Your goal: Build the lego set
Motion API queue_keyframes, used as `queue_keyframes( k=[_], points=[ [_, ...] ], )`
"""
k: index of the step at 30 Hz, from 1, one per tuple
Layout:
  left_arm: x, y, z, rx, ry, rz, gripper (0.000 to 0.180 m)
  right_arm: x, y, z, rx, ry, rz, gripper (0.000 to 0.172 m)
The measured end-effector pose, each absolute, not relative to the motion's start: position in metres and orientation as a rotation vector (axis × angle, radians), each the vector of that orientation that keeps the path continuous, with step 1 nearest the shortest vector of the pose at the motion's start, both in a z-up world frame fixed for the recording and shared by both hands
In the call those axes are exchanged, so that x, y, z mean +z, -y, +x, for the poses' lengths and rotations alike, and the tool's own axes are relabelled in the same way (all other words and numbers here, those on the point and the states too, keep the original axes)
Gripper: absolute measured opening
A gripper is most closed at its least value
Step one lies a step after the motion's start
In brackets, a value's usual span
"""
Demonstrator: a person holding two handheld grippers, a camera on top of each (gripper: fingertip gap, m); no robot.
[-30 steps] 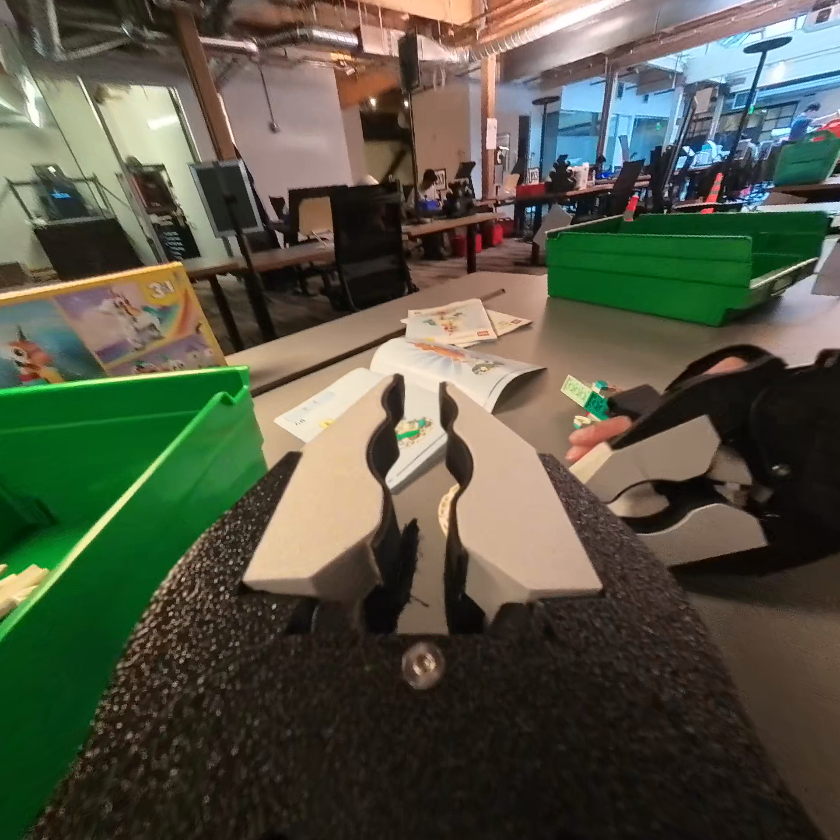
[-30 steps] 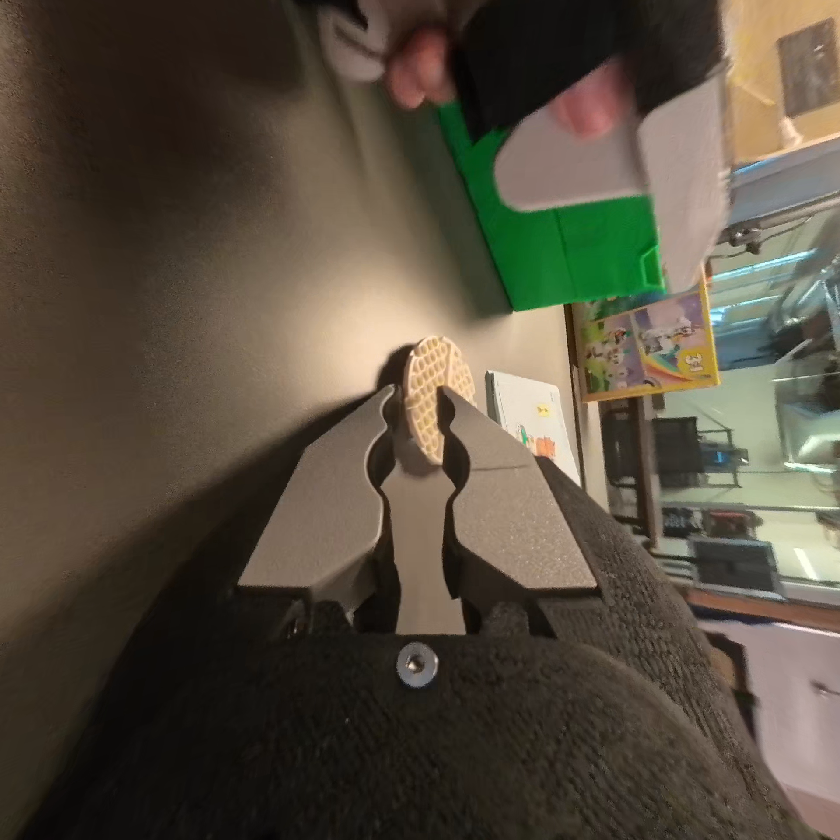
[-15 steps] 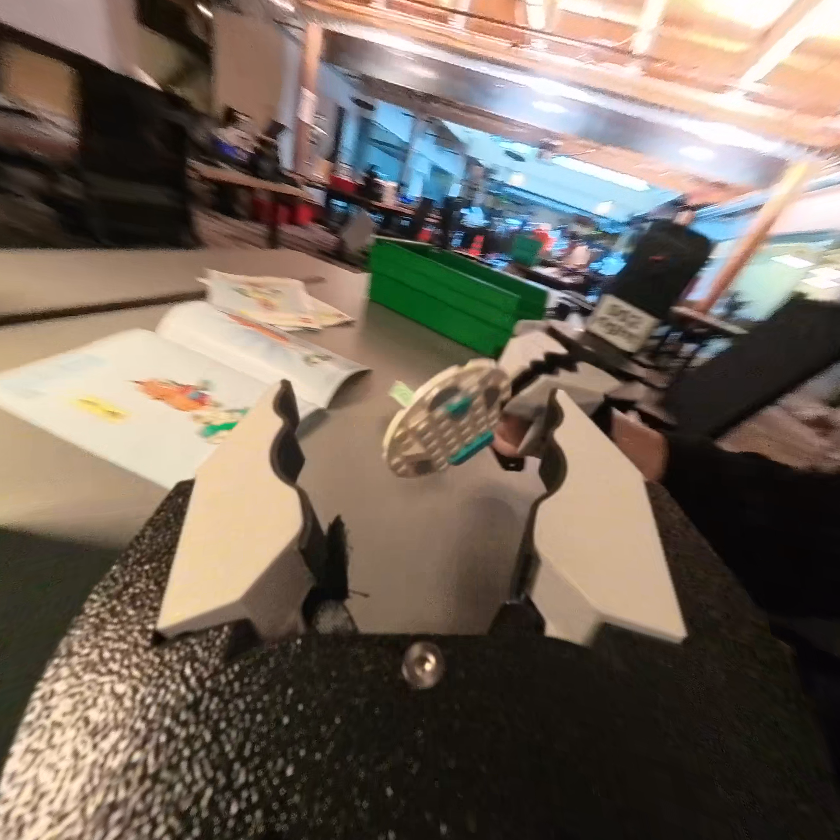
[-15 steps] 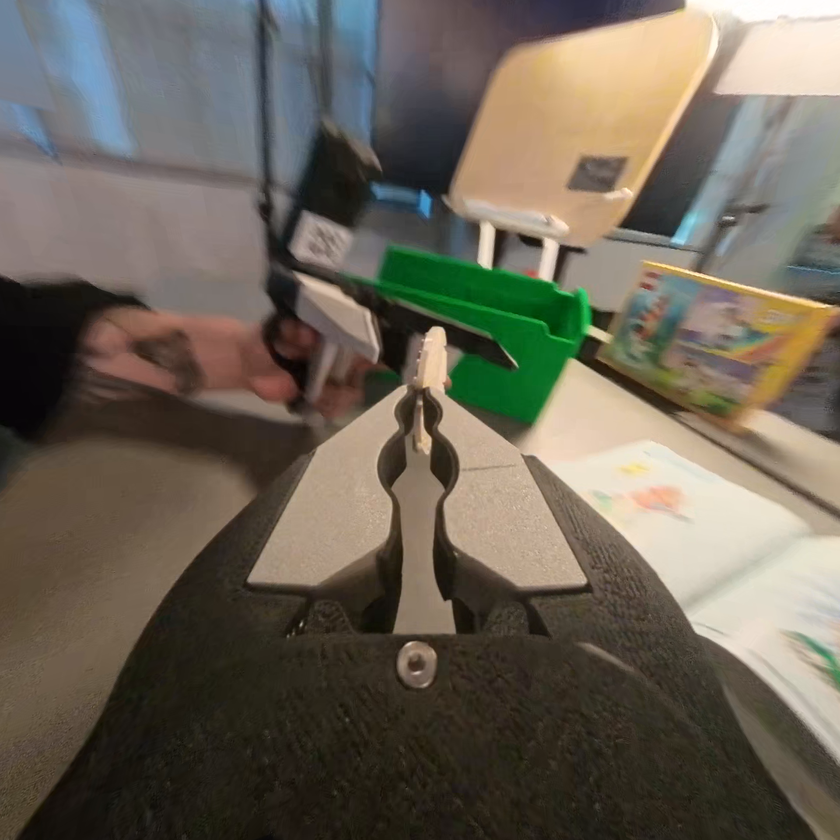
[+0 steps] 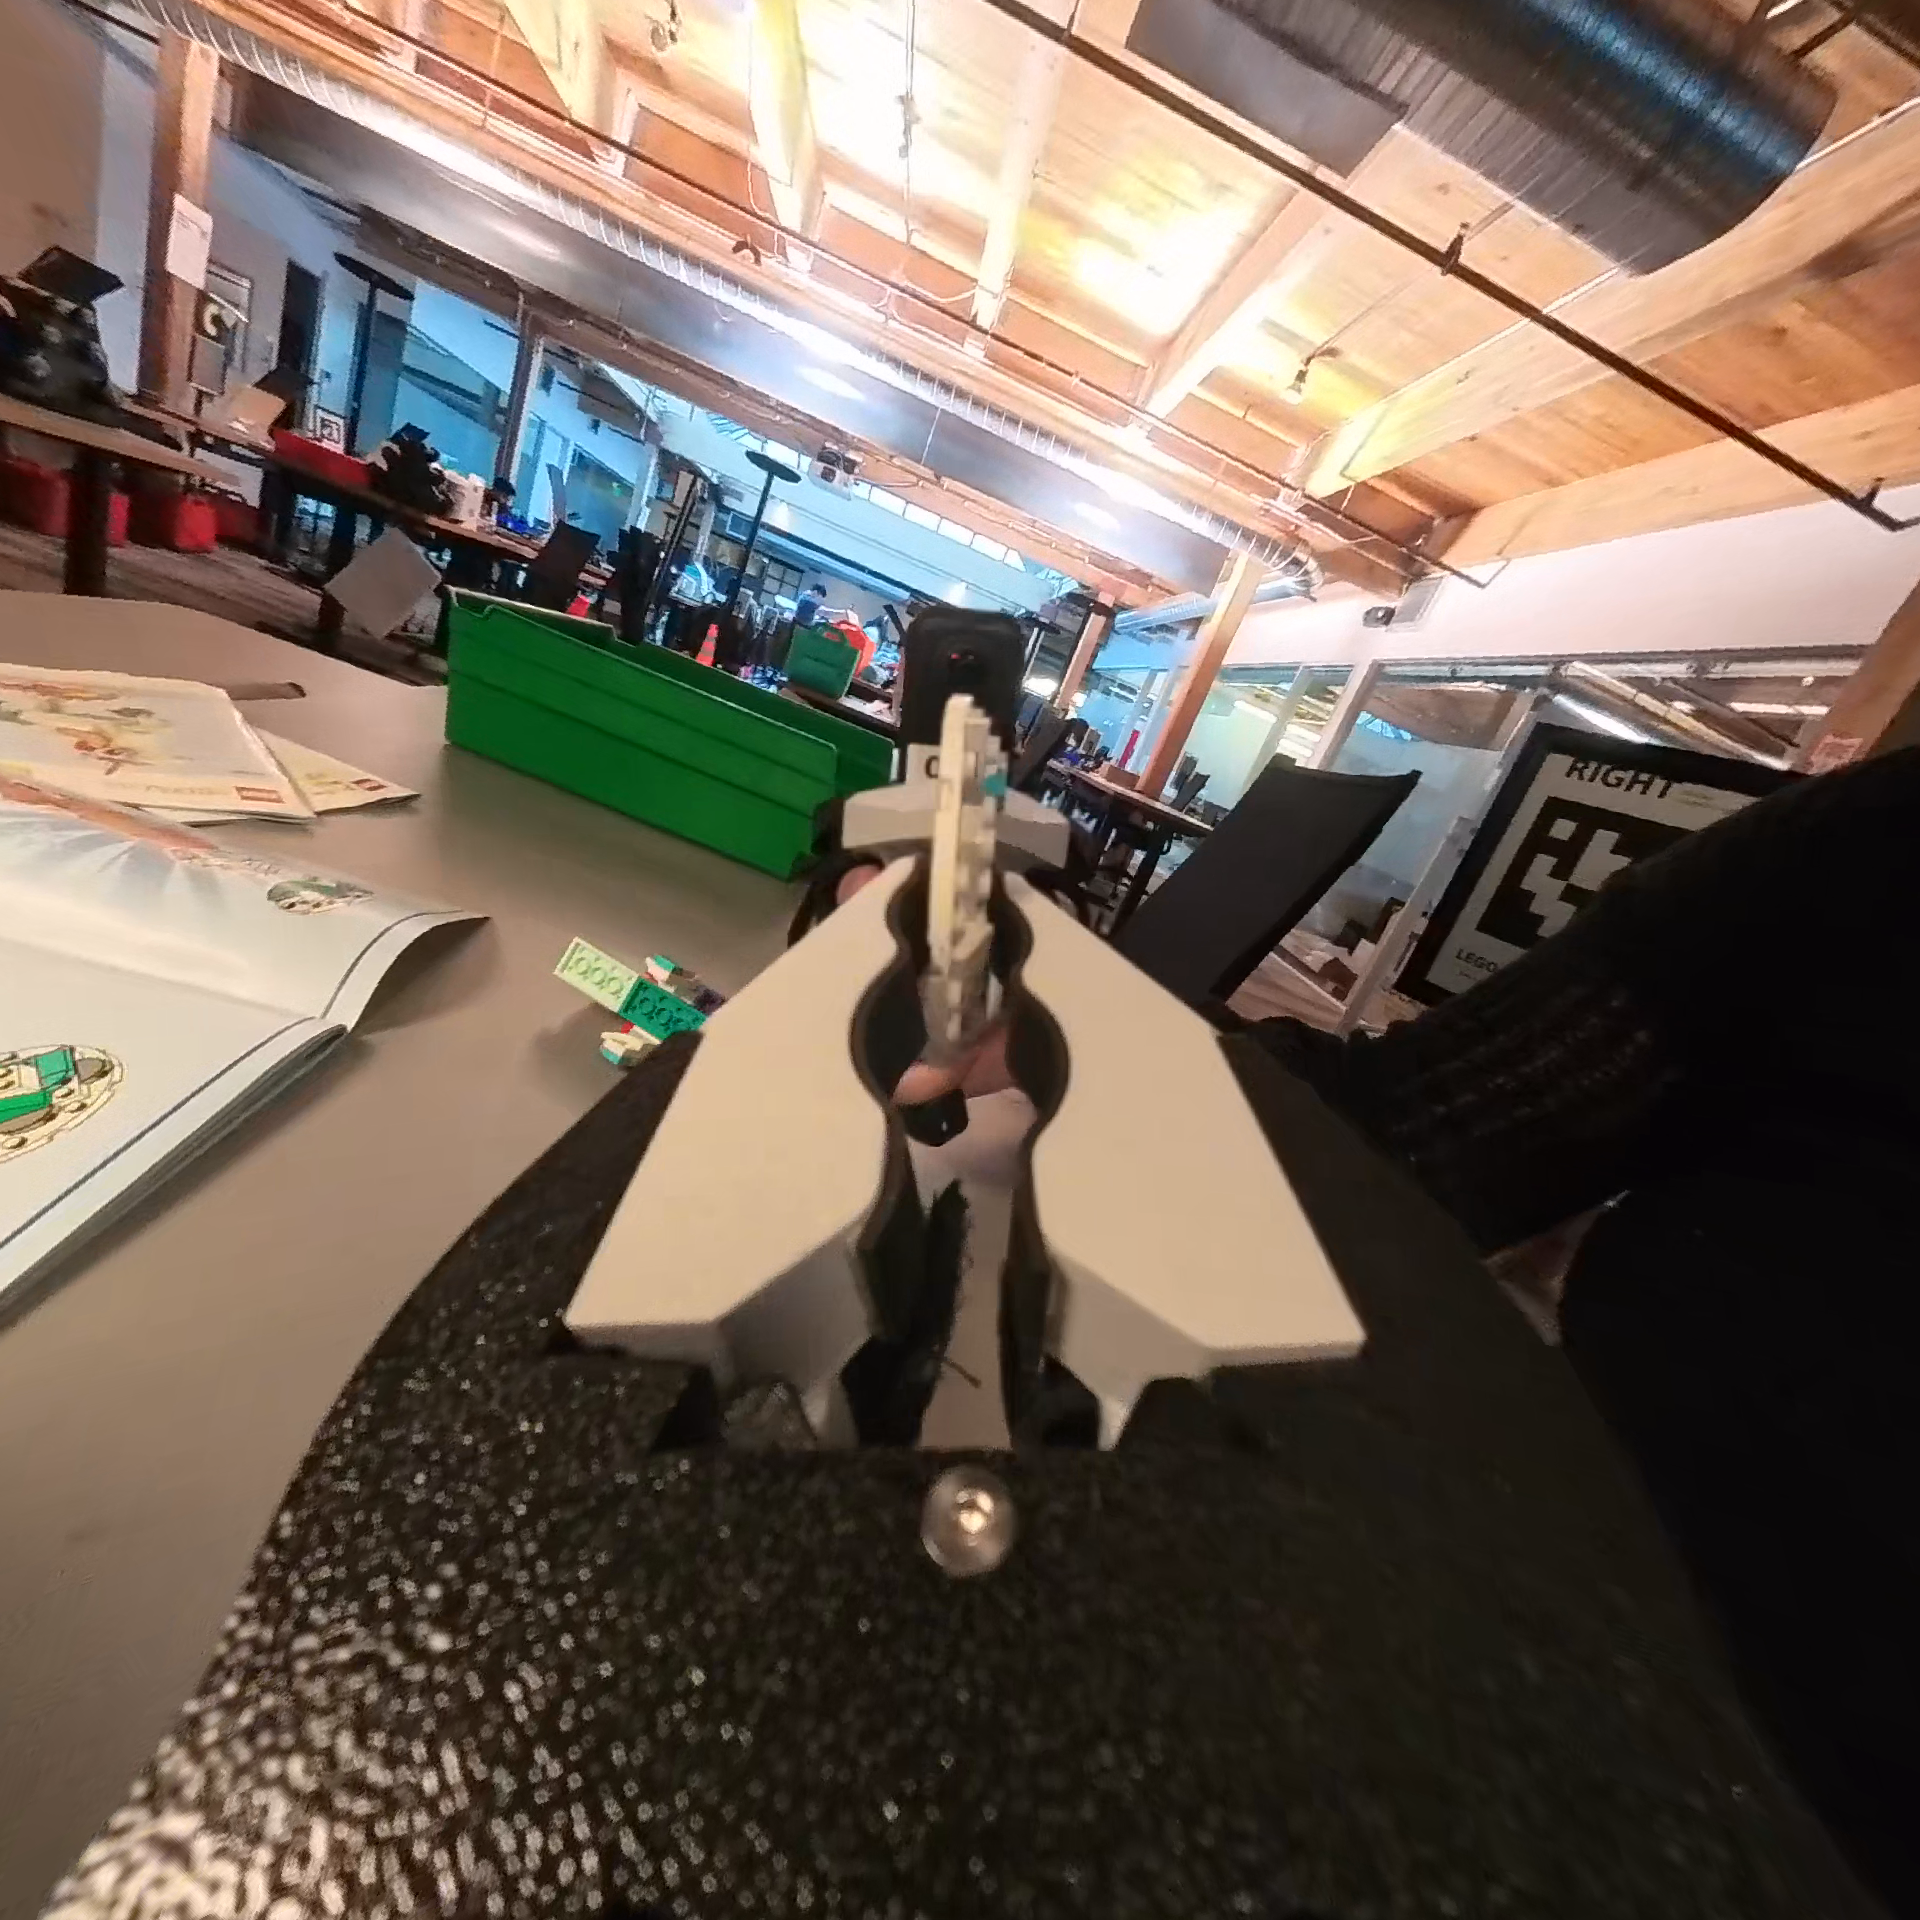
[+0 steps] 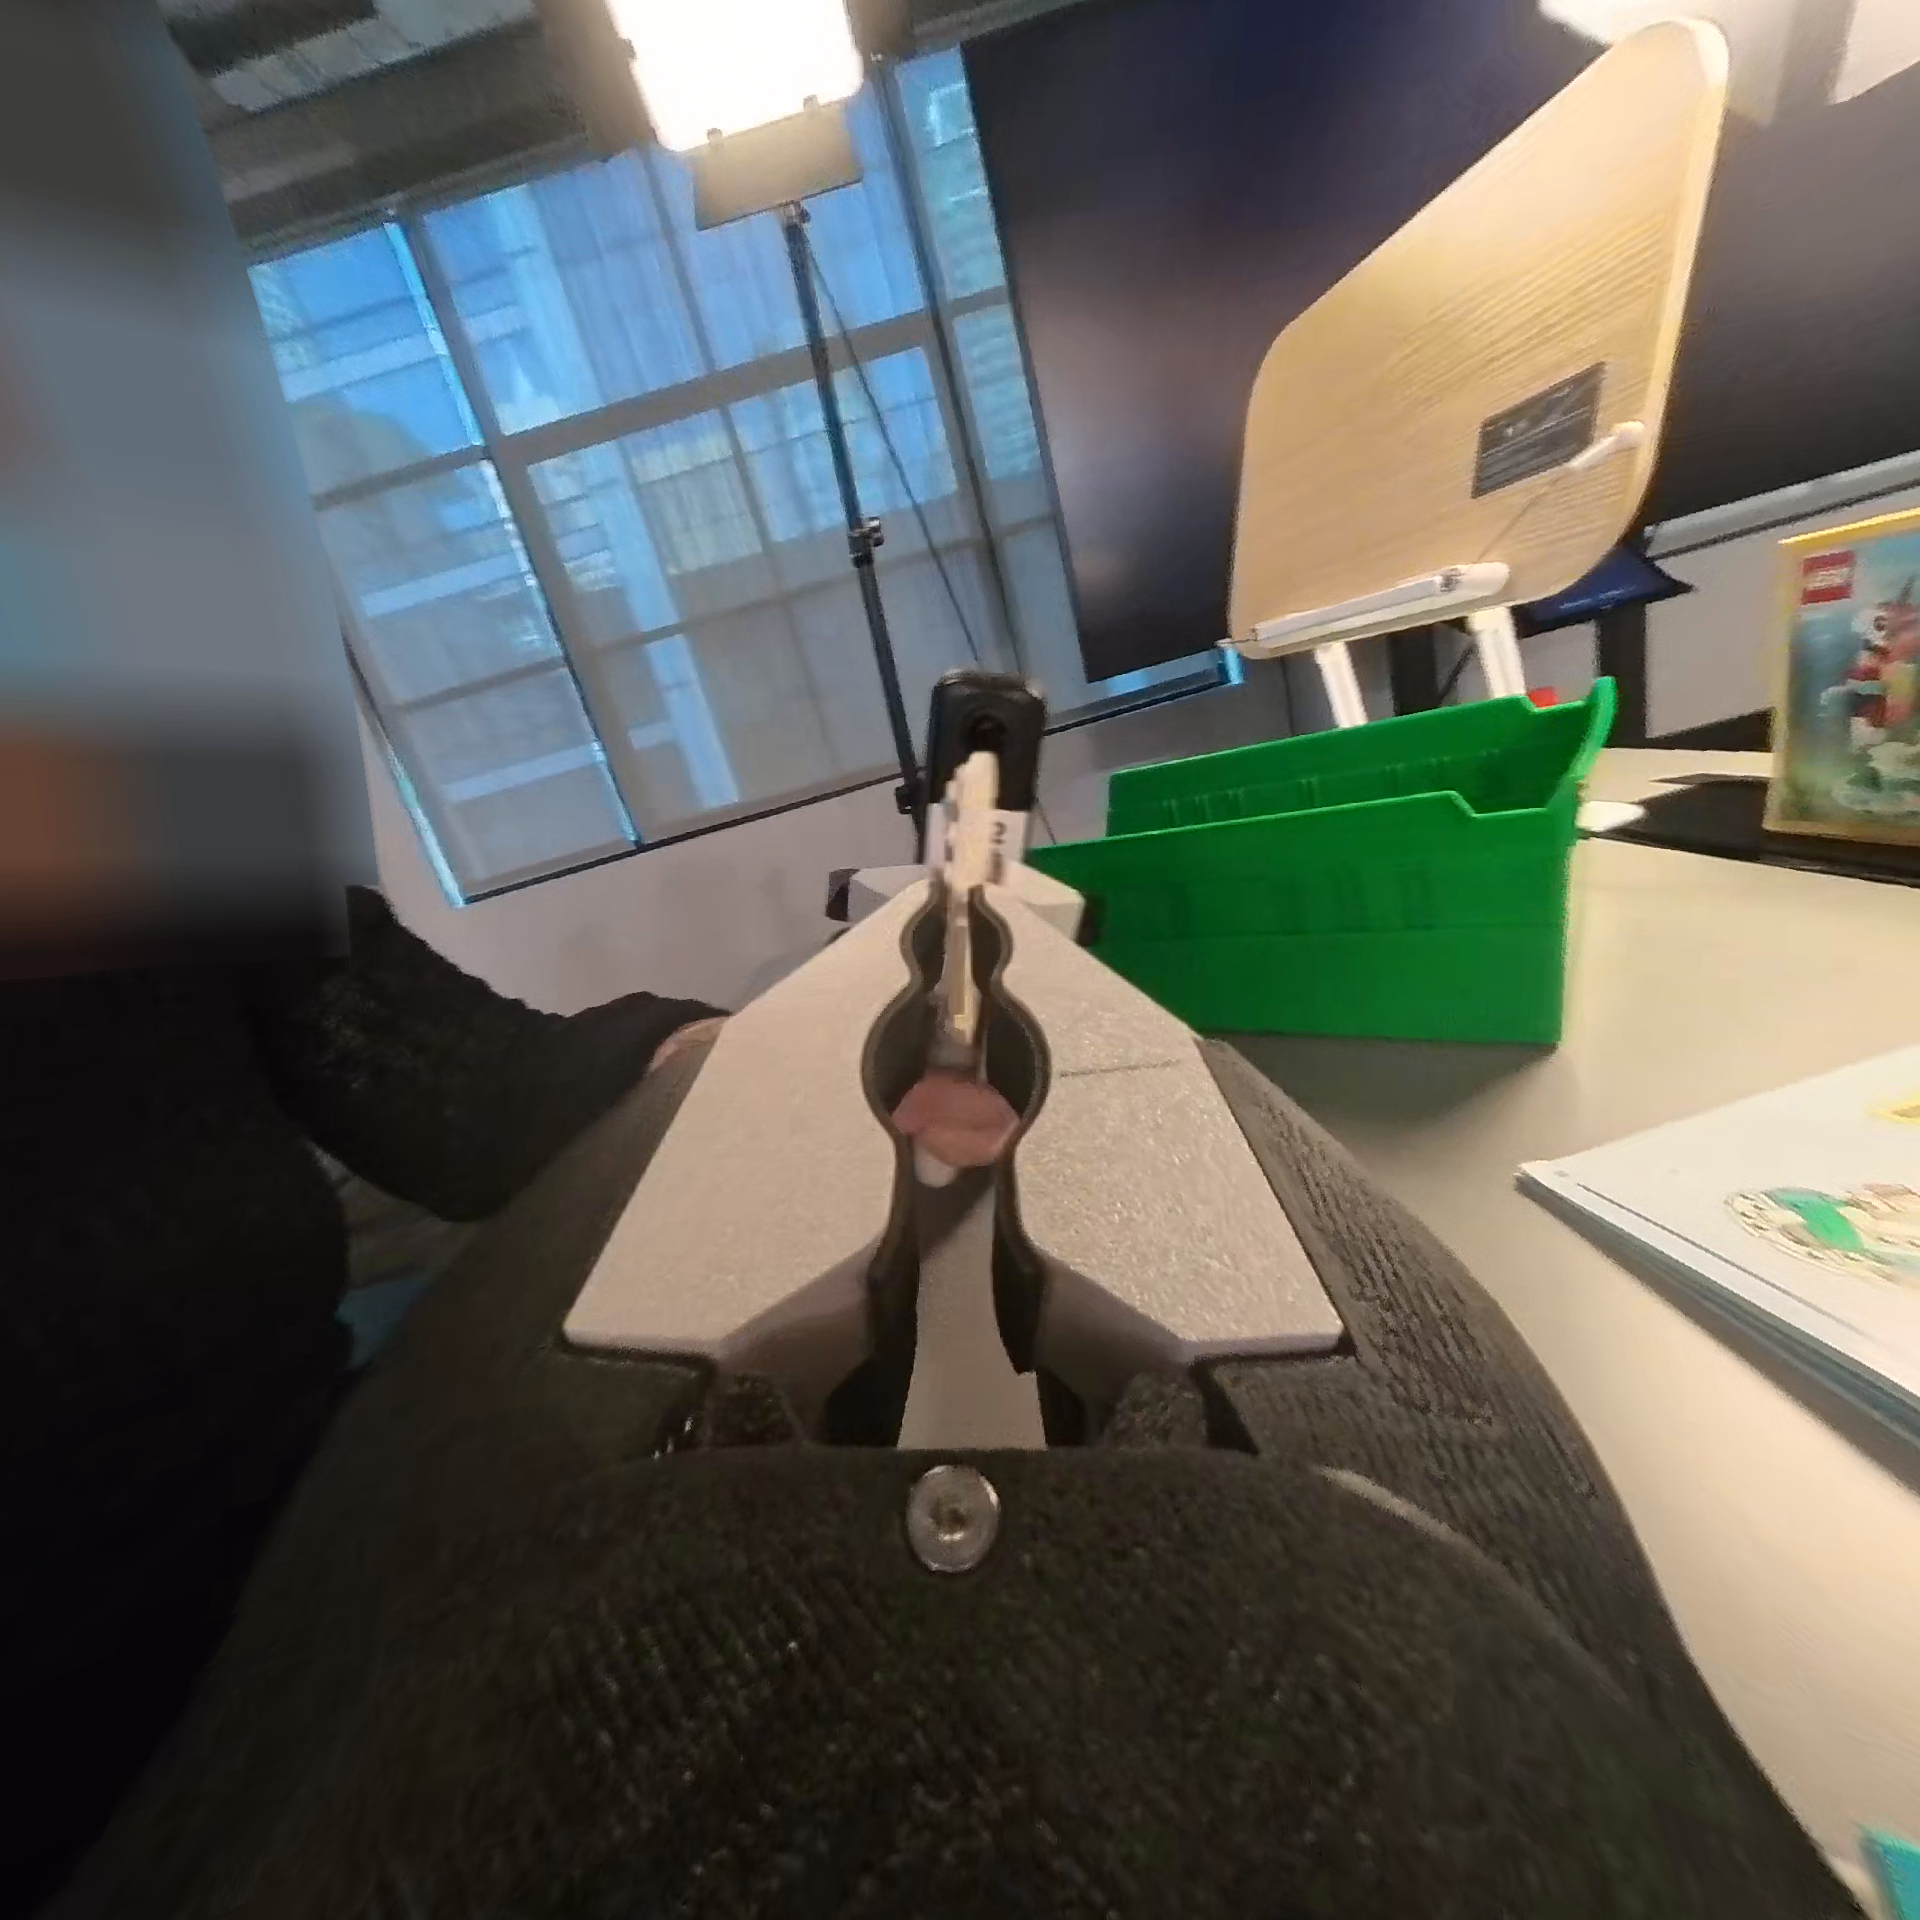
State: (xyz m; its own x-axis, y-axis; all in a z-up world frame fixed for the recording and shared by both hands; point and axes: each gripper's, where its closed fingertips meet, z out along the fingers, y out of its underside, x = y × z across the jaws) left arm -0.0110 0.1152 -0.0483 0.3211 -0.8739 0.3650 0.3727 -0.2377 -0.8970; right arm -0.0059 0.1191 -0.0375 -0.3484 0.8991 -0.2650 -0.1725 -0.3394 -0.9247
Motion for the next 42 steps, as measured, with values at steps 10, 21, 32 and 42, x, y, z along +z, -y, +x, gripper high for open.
queue_keyframes(
  k=[10, 21, 32, 42],
  points=[
    [-0.098, -0.16, -0.027, -0.505, -0.535, -1.618, 0.005, -0.073, -0.155, -0.031, 1.069, 1.109, -1.251, 0.032],
    [-0.106, -0.158, -0.026, -0.371, -0.616, -1.661, 0.005, -0.082, -0.154, -0.031, 0.882, 1.21, -1.211, 0.028],
    [-0.119, -0.162, -0.03, -0.25, -0.647, -1.732, 0.005, -0.092, -0.159, -0.032, 0.612, 1.307, -1.174, 0.024],
    [-0.134, -0.161, -0.031, -0.2, -0.701, -1.829, 0.005, -0.102, -0.157, -0.035, 0.114, 1.452, -0.924, 0.021]
  ],
)
